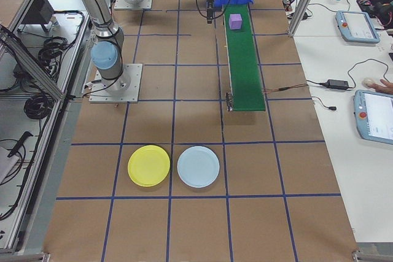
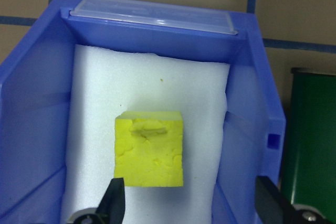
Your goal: Move block left to right into plate
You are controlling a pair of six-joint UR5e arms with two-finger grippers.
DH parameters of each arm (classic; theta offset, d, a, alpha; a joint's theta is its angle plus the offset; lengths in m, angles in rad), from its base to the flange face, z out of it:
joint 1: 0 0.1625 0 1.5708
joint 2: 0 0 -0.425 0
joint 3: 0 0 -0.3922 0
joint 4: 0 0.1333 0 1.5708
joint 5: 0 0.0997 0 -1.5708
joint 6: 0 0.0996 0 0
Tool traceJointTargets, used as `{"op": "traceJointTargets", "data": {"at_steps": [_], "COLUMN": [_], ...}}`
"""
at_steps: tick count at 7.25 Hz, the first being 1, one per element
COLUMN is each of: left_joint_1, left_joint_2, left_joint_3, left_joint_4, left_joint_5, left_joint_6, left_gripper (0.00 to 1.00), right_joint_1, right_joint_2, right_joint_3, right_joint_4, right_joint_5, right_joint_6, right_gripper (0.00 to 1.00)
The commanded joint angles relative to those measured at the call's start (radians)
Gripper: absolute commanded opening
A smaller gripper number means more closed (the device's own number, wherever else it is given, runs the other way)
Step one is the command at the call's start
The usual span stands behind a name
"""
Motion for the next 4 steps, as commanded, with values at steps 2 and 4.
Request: {"op": "traceJointTargets", "data": {"at_steps": [2, 4], "left_joint_1": [0.012, 0.012], "left_joint_2": [-0.055, -0.067], "left_joint_3": [-0.011, -0.031], "left_joint_4": [0.029, 0.054], "left_joint_5": [-0.003, -0.005], "left_joint_6": [-0.009, -0.012], "left_gripper": [0.88, 0.88], "right_joint_1": [-0.007, -0.007], "right_joint_2": [0.016, 0.038], "right_joint_3": [0.004, 0.004], "right_joint_4": [0.041, 0.039], "right_joint_5": [-0.013, -0.012], "right_joint_6": [0.005, 0.002], "right_gripper": [1.0, 1.0]}}
